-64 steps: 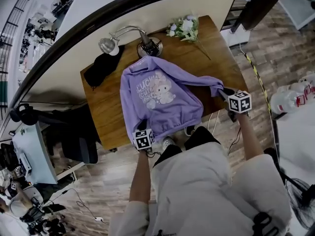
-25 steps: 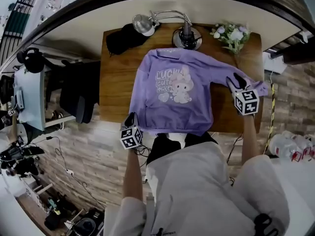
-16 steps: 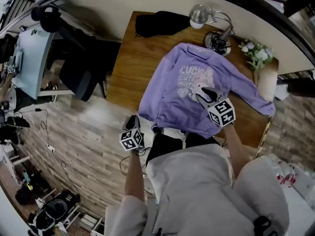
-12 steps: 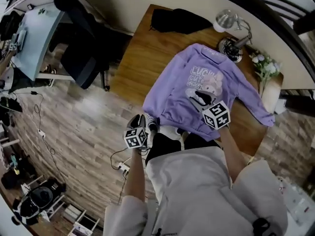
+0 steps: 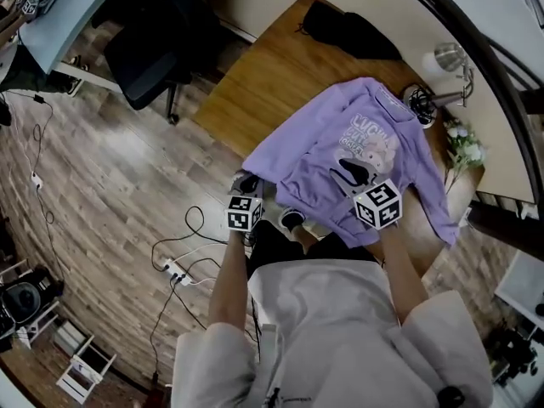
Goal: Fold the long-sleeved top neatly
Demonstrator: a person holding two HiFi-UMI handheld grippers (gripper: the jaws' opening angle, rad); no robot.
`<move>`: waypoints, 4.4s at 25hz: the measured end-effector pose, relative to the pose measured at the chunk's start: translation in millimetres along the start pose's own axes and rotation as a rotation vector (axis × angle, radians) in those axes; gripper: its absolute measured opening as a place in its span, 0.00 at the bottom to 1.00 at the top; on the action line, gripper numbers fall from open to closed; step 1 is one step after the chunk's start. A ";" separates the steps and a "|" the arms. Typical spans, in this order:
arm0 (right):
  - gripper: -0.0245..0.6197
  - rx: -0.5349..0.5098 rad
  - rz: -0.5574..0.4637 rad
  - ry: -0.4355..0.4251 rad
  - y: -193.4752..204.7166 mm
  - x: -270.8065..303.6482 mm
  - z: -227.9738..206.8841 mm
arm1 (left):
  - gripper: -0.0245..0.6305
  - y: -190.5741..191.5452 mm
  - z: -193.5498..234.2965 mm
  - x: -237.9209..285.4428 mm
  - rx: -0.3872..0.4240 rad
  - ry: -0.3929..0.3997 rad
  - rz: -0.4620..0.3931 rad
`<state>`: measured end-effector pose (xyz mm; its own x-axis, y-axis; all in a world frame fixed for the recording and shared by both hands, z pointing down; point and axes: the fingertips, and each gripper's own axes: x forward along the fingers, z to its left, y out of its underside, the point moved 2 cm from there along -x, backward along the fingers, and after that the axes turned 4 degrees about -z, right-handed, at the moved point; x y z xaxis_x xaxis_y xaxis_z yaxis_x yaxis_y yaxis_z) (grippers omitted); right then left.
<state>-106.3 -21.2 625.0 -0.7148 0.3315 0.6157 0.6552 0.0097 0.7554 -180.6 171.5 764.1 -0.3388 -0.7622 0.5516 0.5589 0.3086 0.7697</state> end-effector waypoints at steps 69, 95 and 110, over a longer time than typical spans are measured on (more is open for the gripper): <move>0.23 0.475 -0.141 0.366 -130.2 143.1 41.6 | 0.08 -193.3 265.0 84.2 -0.723 0.560 0.111; 0.05 0.369 -0.114 0.573 -74.6 107.0 -83.1 | 0.08 -434.4 107.6 -50.4 -0.166 0.453 -0.346; 0.08 0.411 -0.232 0.569 -28.5 6.8 -61.6 | 0.08 -455.1 -167.0 -40.2 0.159 0.763 -0.287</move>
<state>-144.9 -77.3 621.6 -0.7893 -0.2615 0.5556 0.4303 0.4100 0.8042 -294.9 -33.3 338.0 0.1861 -0.9825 0.0010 0.3961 0.0760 0.9150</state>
